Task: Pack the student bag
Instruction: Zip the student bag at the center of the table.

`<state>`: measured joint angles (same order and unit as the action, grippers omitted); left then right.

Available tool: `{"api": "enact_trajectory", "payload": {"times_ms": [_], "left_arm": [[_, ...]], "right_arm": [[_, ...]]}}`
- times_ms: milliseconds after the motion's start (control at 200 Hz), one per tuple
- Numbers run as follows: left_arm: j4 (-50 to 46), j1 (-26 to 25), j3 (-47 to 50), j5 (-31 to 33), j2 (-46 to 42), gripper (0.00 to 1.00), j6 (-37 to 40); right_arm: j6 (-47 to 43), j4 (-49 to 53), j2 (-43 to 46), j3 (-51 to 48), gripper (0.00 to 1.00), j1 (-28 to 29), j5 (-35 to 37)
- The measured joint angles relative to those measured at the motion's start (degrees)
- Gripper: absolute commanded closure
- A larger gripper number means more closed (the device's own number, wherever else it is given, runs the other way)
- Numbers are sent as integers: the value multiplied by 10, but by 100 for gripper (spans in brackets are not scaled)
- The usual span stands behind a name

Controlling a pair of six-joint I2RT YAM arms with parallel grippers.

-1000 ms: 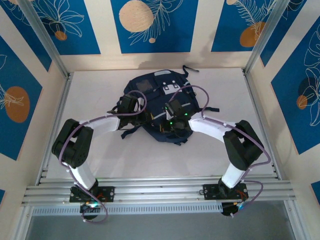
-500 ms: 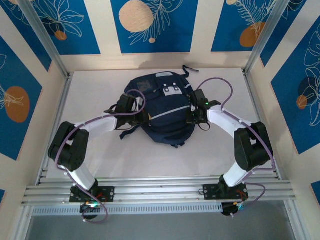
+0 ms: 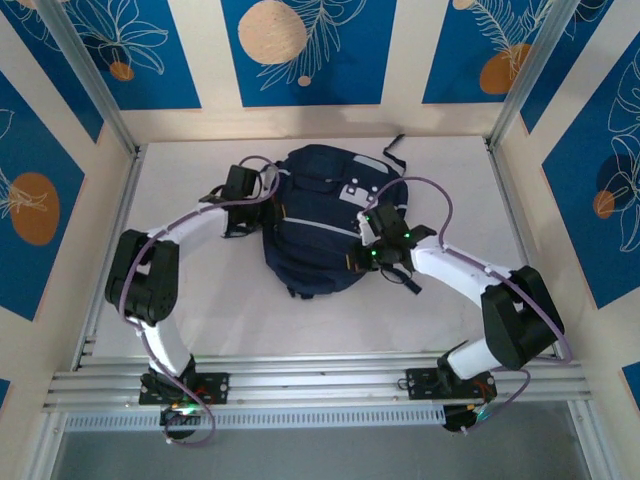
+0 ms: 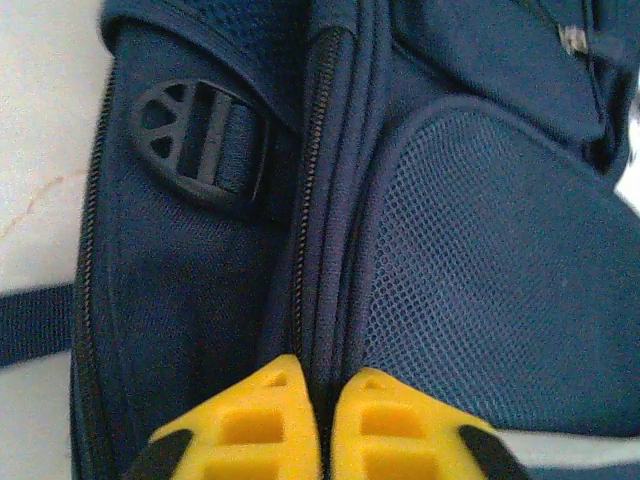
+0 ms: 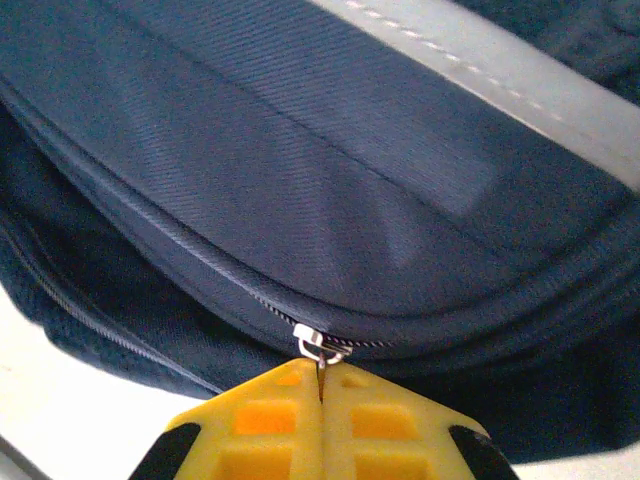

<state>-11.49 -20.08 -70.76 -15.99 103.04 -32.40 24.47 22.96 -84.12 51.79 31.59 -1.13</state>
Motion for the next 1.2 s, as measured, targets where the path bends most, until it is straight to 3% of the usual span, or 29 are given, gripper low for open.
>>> {"api": "enact_trajectory", "payload": {"times_ms": [70,215,385,580,785,825,890,965,1200], "left_arm": [[-2,1,-16,9,4,55,0],[-9,2,-28,16,-4,43,0],[-43,2,23,23,-65,38,10],[-61,2,149,26,-169,37,-6],[-40,1,230,30,-146,38,-40],[-28,1,230,31,-135,45,-47],[-11,1,230,33,-126,75,-59],[2,1,230,39,-114,99,-67],[18,-1,226,40,-99,100,-69]], "right_arm": [[12,-19,-18,4,100,21,-13],[27,-33,-97,61,100,64,-42],[37,-54,-174,143,100,89,-56],[55,-58,-185,169,100,90,-64],[69,-54,-185,166,100,95,-67],[71,-56,-184,161,100,97,-66],[73,-61,-181,150,100,99,-60],[73,-66,-172,135,100,101,-55],[-6,1,-146,128,100,100,-7]]}}
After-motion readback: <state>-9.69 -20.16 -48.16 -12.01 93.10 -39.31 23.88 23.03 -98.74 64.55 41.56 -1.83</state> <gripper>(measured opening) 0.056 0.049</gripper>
